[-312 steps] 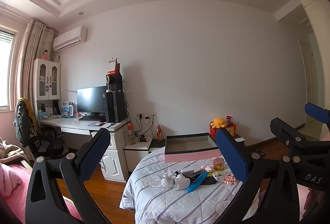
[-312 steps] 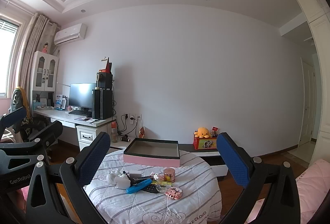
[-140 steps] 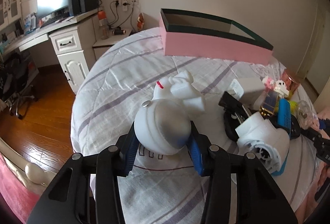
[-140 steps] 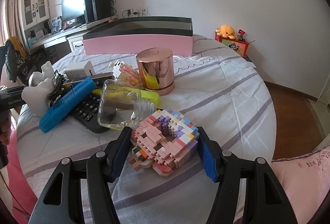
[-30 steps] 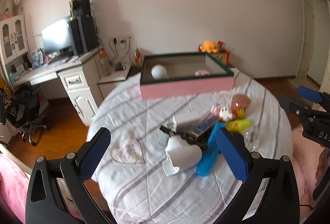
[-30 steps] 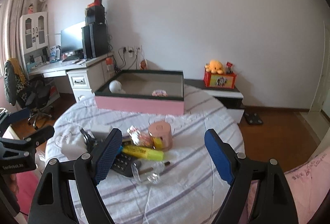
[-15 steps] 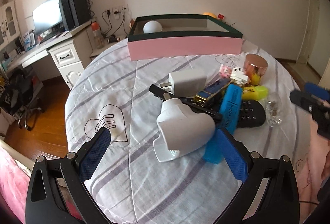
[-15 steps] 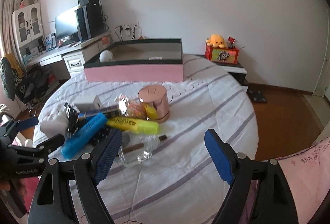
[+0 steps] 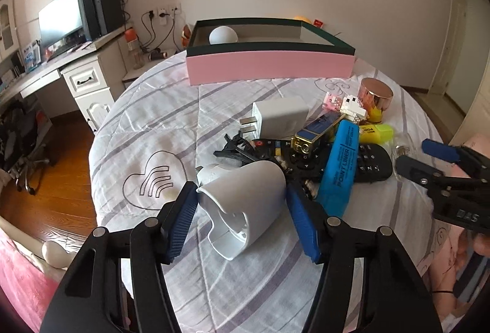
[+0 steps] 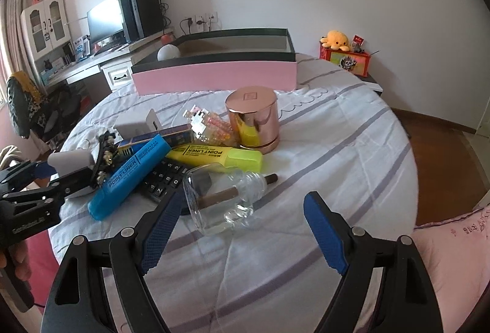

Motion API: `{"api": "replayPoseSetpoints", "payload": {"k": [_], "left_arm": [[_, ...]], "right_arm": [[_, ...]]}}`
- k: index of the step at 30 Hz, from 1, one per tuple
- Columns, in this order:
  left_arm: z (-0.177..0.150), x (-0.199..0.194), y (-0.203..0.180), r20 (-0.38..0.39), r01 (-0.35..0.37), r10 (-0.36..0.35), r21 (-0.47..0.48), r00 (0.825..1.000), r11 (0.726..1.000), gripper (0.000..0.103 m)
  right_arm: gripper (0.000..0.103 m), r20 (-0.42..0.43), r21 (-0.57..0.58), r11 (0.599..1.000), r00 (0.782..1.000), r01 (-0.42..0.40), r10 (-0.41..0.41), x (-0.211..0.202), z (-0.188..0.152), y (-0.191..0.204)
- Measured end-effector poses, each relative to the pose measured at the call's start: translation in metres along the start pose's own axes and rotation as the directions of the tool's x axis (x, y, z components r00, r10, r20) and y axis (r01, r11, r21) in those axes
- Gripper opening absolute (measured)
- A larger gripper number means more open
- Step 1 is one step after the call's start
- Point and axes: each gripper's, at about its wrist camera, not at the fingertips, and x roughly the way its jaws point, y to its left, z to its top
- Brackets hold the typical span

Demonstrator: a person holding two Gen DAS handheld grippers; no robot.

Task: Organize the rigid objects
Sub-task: 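Grasp the white cup-shaped piece with the left tool while the right tool grasps the glass bottle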

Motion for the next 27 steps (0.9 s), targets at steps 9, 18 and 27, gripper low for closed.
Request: {"api": "replayPoseSetpoints", "payload": {"k": [9, 18, 27], "left_arm": [[-0.002, -0.005, 0.002, 0.004, 0.013, -0.013, 0.011, 1.000, 1.000, 0.061], [0.005, -0.014, 0.000, 0.032, 0.024, -0.024, 0.020, 0.999, 1.000, 0.061], [0.014, -0.019, -0.001, 0.055, 0.043, -0.044, 0.023, 0.997, 0.999, 0.044]], "right_arm": [[0.064, 0.002, 0.047, 0.994, 0.995, -0.096, 0.096, 0.011, -0.002, -0.010], [0.061, 0.013, 0.021, 0.997, 0.997, -0.078, 0.078, 0.001, -0.002, -0.004], [0.059, 0.050, -0.012, 0.998, 0.997, -0.058, 0.058, -0.013, 0.013, -0.001]]}}
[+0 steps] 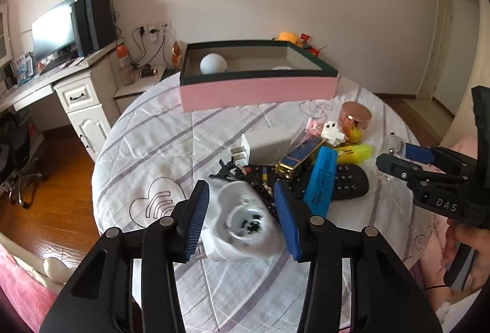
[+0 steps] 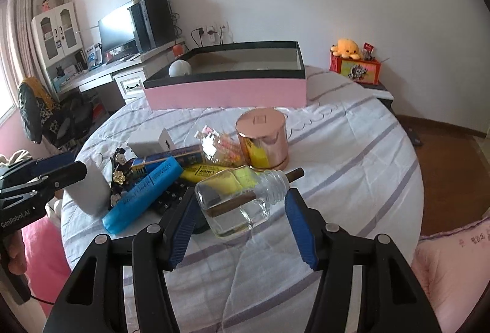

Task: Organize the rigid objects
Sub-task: 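Lift the white cup piece and glass bottle toward the pink box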

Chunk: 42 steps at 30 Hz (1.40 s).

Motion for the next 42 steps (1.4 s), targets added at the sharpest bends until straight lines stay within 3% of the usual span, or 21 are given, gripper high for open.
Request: {"api": "replayPoseSetpoints", "payload": {"k": [4, 6, 14, 16, 17, 30, 42], "left_arm": [[-0.011, 0.010, 0.006, -0.036, 0.028, -0.029, -0.042, 0.999, 0.999, 0.048], [-0.014, 0.013, 0.008, -0.041, 0.028, -0.030, -0.059, 0.999, 0.998, 0.058], [-0.018, 0.025, 0.013, -0.063, 0.015, -0.020, -0.080, 0.998, 0.997, 0.074], [-0.021, 0.029, 0.014, -0.072, 0.021, -0.028, -0.086, 0.997, 0.996, 0.073], [-0.022, 0.030, 0.014, -0.068, 0.034, -0.040, -0.090, 0.997, 0.995, 0.062], [-0.011, 0.007, 0.014, -0.009, 0.006, -0.007, -0.052, 1.000, 0.999, 0.062], [0.027, -0.010, 0.008, 0.079, -0.037, 0.038, -0.016, 0.996, 0.999, 0.062]], "right_arm": [[0.059, -0.023, 0.007, 1.000, 1.000, -0.002, 0.002, 0.005, -0.007, -0.002], [0.059, -0.032, 0.015, 1.000, 1.000, -0.002, 0.002, 0.006, -0.011, -0.004], [0.059, -0.043, 0.027, 1.000, 0.999, -0.012, 0.014, 0.010, -0.014, -0.009], [0.059, -0.042, 0.033, 0.999, 0.999, -0.015, 0.016, 0.010, -0.015, -0.010], [0.059, -0.043, 0.031, 0.999, 0.999, -0.015, 0.016, 0.011, -0.015, -0.009], [0.059, -0.020, 0.014, 1.000, 1.000, -0.011, 0.011, 0.003, -0.010, -0.005], [0.059, 0.062, -0.038, 0.999, 0.998, 0.000, 0.002, -0.014, 0.027, 0.005]]}}
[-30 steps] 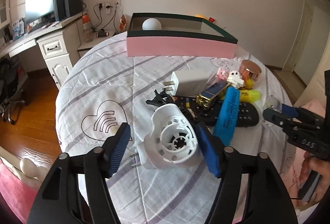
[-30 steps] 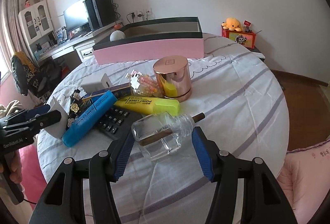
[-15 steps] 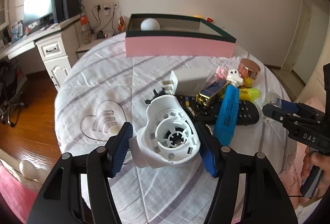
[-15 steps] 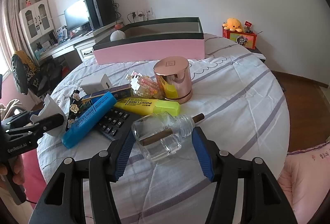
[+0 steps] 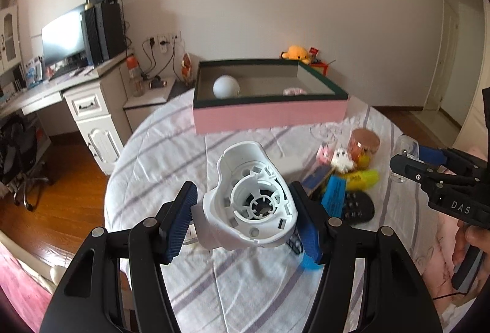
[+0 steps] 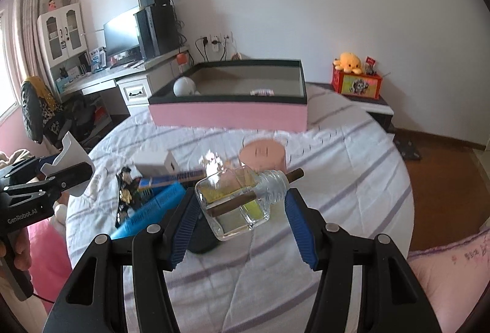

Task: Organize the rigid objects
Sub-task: 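Lift the white cup piece and glass bottle toward the pink box, then lower both held items into the pink box and open both tools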

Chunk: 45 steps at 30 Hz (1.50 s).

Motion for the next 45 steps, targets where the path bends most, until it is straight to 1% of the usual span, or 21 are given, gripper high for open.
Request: {"api": "replayPoseSetpoints", "payload": {"k": [5, 8, 13, 17, 22, 27, 32, 35, 37, 39, 42, 45], "left_arm": [[0.025, 0.000, -0.003, 0.038, -0.008, 0.008, 0.005, 0.999, 1.000, 0.062], [0.044, 0.003, -0.006, 0.064, -0.026, 0.025, 0.018, 0.998, 1.000, 0.062], [0.077, 0.013, -0.009, 0.105, -0.031, 0.027, 0.037, 0.994, 0.999, 0.062], [0.102, 0.027, -0.010, 0.118, -0.041, 0.034, 0.061, 0.992, 0.997, 0.062], [0.134, 0.058, -0.007, 0.104, -0.048, 0.040, 0.075, 0.994, 0.996, 0.062], [0.160, 0.098, -0.004, 0.062, -0.037, 0.032, 0.088, 0.998, 0.995, 0.062], [0.178, 0.153, -0.001, -0.015, -0.041, 0.043, 0.106, 0.999, 0.993, 0.062], [0.181, 0.183, 0.003, -0.065, -0.052, 0.060, 0.114, 0.996, 0.992, 0.062], [0.181, 0.201, 0.004, -0.100, -0.030, 0.042, 0.118, 0.994, 0.993, 0.062], [0.180, 0.220, 0.001, -0.136, -0.032, 0.050, 0.130, 0.989, 0.991, 0.062], [0.177, 0.237, -0.002, -0.167, -0.033, 0.057, 0.140, 0.984, 0.990, 0.063], [0.173, 0.243, -0.006, -0.175, -0.051, 0.079, 0.159, 0.981, 0.986, 0.060]], "right_arm": [[0.059, 0.045, -0.025, 1.000, 0.999, 0.013, -0.012, -0.002, 0.026, 0.000], [0.059, 0.076, -0.043, 0.999, 0.997, 0.023, -0.020, -0.003, 0.046, 0.000], [0.059, 0.121, -0.077, 0.997, 0.992, 0.032, -0.022, 0.003, 0.078, 0.000], [0.059, 0.134, -0.108, 0.993, 0.991, 0.043, -0.028, 0.015, 0.102, 0.000], [0.059, 0.126, -0.133, 0.990, 0.992, 0.038, -0.021, 0.039, 0.129, -0.002], [0.059, 0.087, -0.158, 0.987, 0.996, 0.037, -0.024, 0.076, 0.149, -0.008], [0.059, 0.012, -0.174, 0.984, 0.999, 0.038, -0.036, 0.121, 0.163, -0.015], [0.059, -0.032, -0.173, 0.984, 0.999, 0.027, -0.034, 0.147, 0.167, -0.020], [0.059, -0.069, -0.171, 0.985, 0.997, 0.025, -0.037, 0.165, 0.168, -0.023], [0.059, -0.103, -0.170, 0.985, 0.994, 0.021, -0.039, 0.182, 0.168, -0.027], [0.059, -0.147, -0.176, 0.984, 0.988, 0.026, -0.052, 0.201, 0.167, -0.032], [0.059, -0.186, -0.155, 0.988, 0.982, 0.004, -0.033, 0.213, 0.165, -0.038]]}}
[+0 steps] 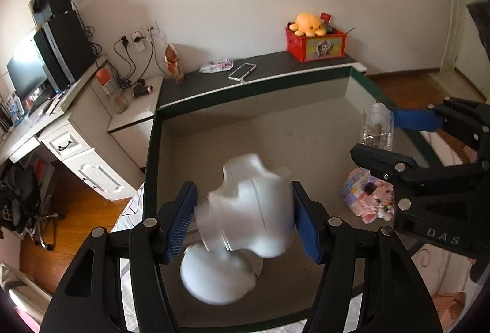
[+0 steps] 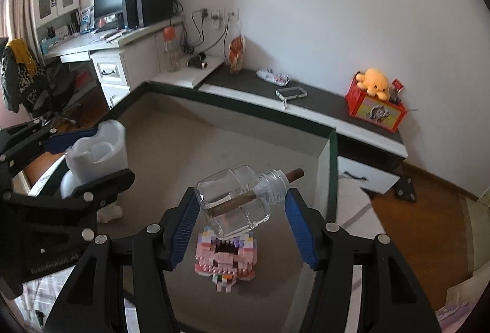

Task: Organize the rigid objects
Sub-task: 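Lower both held items into the pink box and open both tools, then withdraw both tools from the box back over the bed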

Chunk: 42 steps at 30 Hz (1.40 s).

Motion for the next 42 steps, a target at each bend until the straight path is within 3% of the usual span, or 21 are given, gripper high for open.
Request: {"api": "replayPoseSetpoints", "payload": {"k": [8, 10, 12, 17, 23, 29, 32, 34, 42], "left_arm": [[0.003, -0.005, 0.000, 0.020, 0.001, -0.001, 0.001, 1.000, 1.000, 0.060], [0.003, -0.013, 0.003, 0.034, 0.009, -0.009, -0.011, 0.999, 1.000, 0.062], [0.001, -0.021, 0.007, 0.051, 0.006, -0.005, -0.029, 0.999, 1.000, 0.076], [-0.008, -0.051, 0.016, 0.099, -0.027, 0.034, -0.066, 0.995, 0.997, 0.089], [-0.034, -0.112, 0.025, 0.211, -0.056, 0.080, -0.117, 0.974, 0.992, 0.102], [-0.070, -0.176, 0.024, 0.295, -0.075, 0.123, -0.169, 0.948, 0.983, 0.103], [-0.094, -0.206, 0.020, 0.328, -0.094, 0.151, -0.184, 0.932, 0.978, 0.103], [-0.108, -0.219, 0.017, 0.340, -0.099, 0.164, -0.201, 0.926, 0.975, 0.103], [-0.163, -0.259, 0.006, 0.335, -0.081, 0.153, -0.218, 0.930, 0.973, 0.103]], "right_arm": [[0.062, -0.022, 0.026, 0.999, 0.999, -0.031, 0.031, 0.010, -0.003, -0.004], [0.076, -0.008, 0.032, 0.999, 1.000, -0.012, 0.012, 0.007, -0.002, -0.003], [0.080, 0.015, 0.035, 0.999, 1.000, -0.006, 0.006, 0.000, -0.001, -0.002], [0.080, 0.060, 0.053, 0.998, 0.998, -0.024, 0.021, -0.027, -0.003, 0.002], [0.081, 0.153, 0.053, 0.999, 0.988, 0.005, -0.013, -0.078, -0.015, 0.013], [0.087, 0.289, 0.063, 0.997, 0.956, 0.041, -0.058, -0.145, -0.050, 0.029], [0.100, 0.342, 0.068, 0.996, 0.936, 0.059, -0.078, -0.173, -0.070, 0.037], [0.103, 0.377, 0.079, 0.994, 0.921, 0.077, -0.102, -0.191, -0.084, 0.043], [0.103, 0.428, 0.122, 0.985, 0.889, 0.123, -0.164, -0.234, -0.129, 0.064]]}}
